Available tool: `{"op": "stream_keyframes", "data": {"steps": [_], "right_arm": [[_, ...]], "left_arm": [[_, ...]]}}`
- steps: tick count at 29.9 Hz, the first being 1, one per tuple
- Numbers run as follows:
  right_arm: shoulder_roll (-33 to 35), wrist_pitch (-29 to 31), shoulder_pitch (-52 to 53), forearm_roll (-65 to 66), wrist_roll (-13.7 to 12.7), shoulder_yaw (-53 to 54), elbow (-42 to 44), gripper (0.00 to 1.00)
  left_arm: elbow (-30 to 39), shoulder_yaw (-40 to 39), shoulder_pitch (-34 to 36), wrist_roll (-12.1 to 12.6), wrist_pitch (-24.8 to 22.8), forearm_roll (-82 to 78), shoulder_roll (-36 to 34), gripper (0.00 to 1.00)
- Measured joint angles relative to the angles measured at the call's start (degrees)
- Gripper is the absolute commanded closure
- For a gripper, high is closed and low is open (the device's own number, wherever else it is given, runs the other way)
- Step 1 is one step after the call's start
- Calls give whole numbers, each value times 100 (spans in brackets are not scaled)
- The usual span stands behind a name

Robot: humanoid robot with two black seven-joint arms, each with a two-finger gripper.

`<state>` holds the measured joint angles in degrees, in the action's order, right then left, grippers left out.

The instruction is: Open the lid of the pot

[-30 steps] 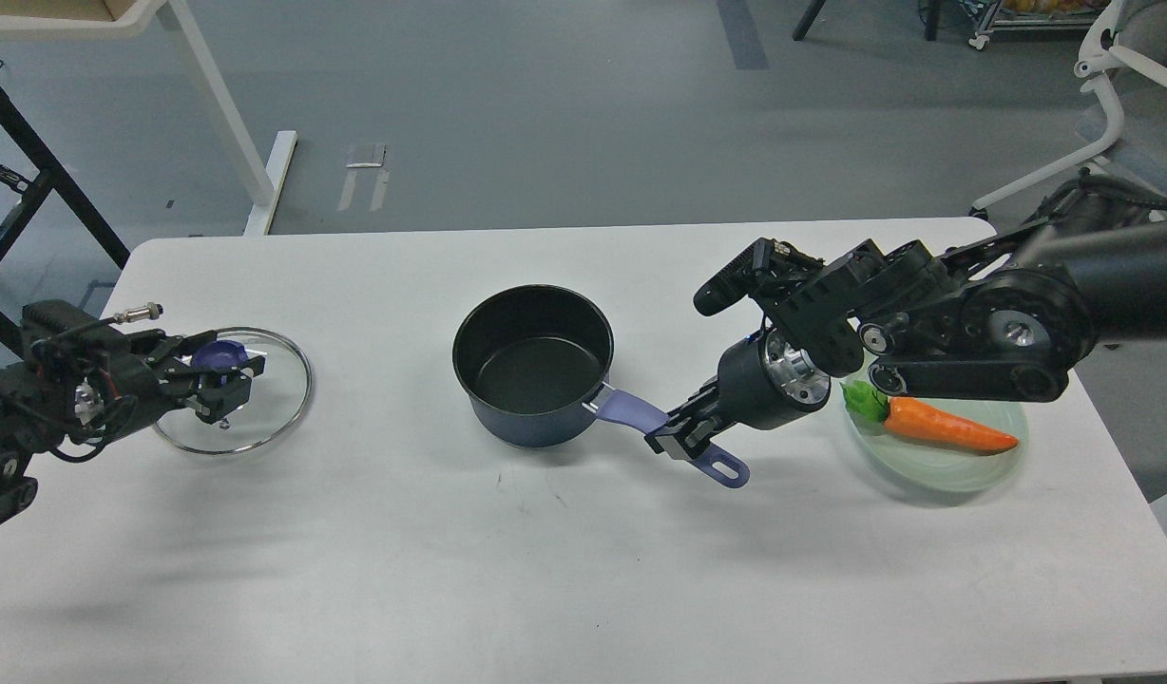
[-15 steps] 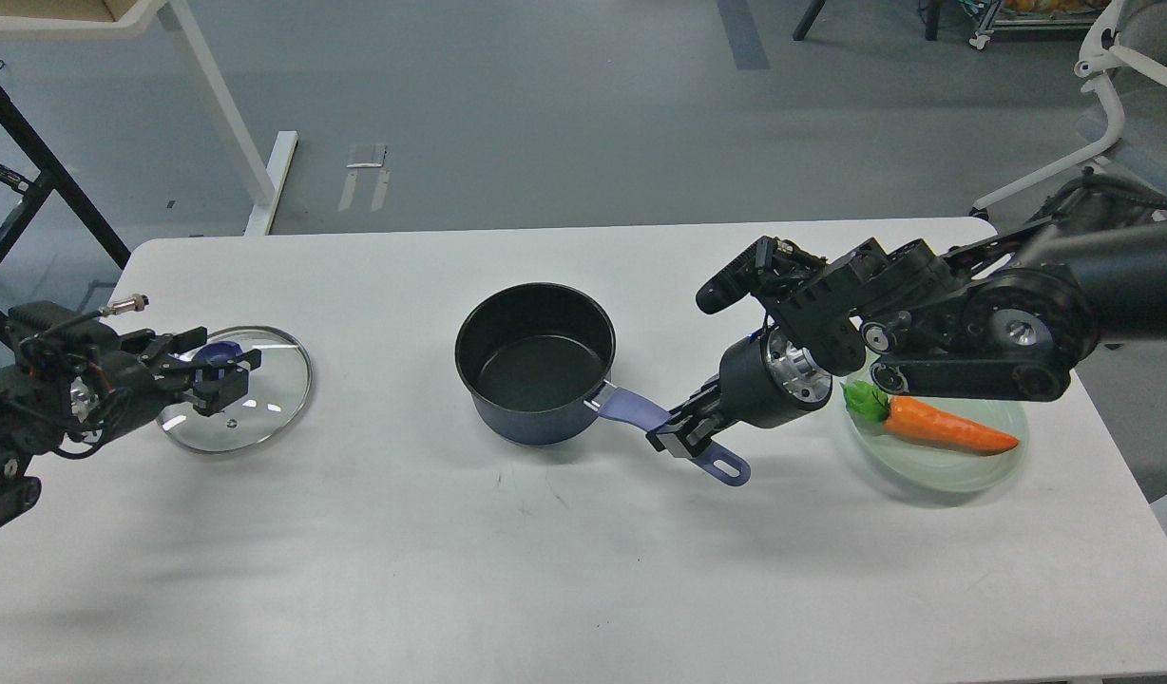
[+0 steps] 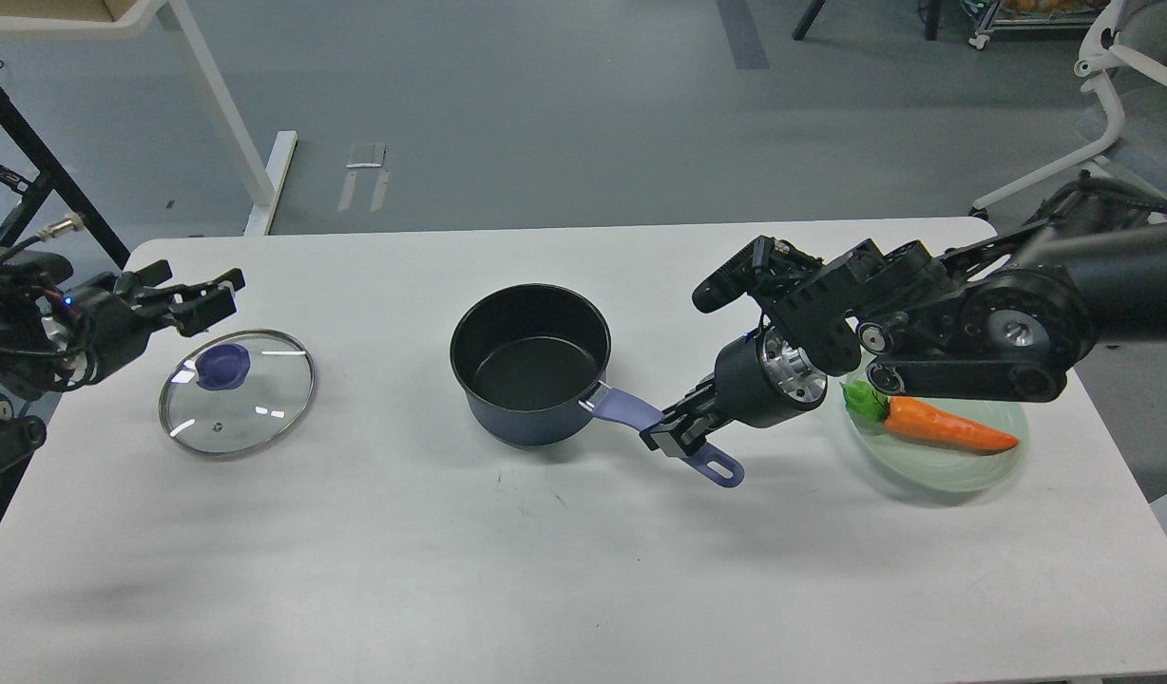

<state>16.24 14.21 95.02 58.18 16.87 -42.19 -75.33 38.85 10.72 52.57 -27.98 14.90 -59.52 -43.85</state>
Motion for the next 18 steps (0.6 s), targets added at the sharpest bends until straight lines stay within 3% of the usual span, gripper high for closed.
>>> {"op": "stream_keyframes", "data": {"steps": [4,6,11,18], "right_arm": [[20,-2,-13,-16,5,71,9,17],[75,-12,-19,-22,6,139,9,6],[337,-49,-44,-90,13,550,135,3],[1143,-58,-819,-421,20,2287,769,2]], "left_arm": [[0,-21,249,-1,-393,911,0,1],[0,-28,328,-1,-523,1384,0,1],[0,-38,552,-1,-794,2564,0,1],[-1,-308,756,-1,-1396,4451,195,1]]}}
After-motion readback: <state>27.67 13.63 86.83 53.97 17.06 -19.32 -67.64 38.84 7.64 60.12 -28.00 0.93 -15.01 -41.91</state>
